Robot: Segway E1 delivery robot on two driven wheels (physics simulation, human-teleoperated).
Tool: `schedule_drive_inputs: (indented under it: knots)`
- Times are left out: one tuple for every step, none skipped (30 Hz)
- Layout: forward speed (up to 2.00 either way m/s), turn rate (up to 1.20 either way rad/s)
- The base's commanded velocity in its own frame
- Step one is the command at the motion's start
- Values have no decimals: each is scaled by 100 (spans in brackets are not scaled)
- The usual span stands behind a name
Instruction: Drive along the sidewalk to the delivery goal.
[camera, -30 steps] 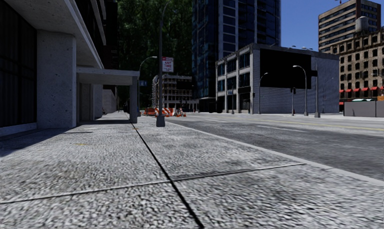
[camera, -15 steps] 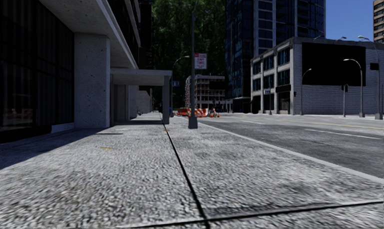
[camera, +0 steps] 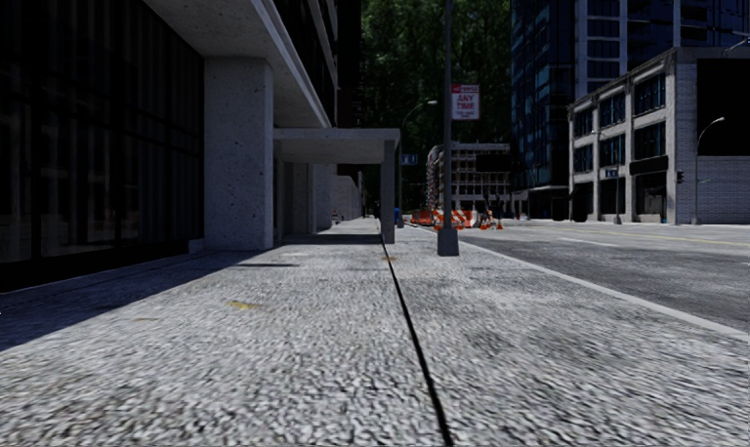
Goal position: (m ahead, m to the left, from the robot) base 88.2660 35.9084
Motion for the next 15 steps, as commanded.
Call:
schedule_drive_inputs:
  knots:
    - [200,47]
    - [200,47]
    - [200,47]
    - [200,47]
    - [200,47]
    - [200,47]
    - [200,47]
    - [200,47]
    - [200,47]
    - [200,47]
    - [200,47]
    - [200,44]
    - [200,43]
    - [200,40]
    - [200,40]
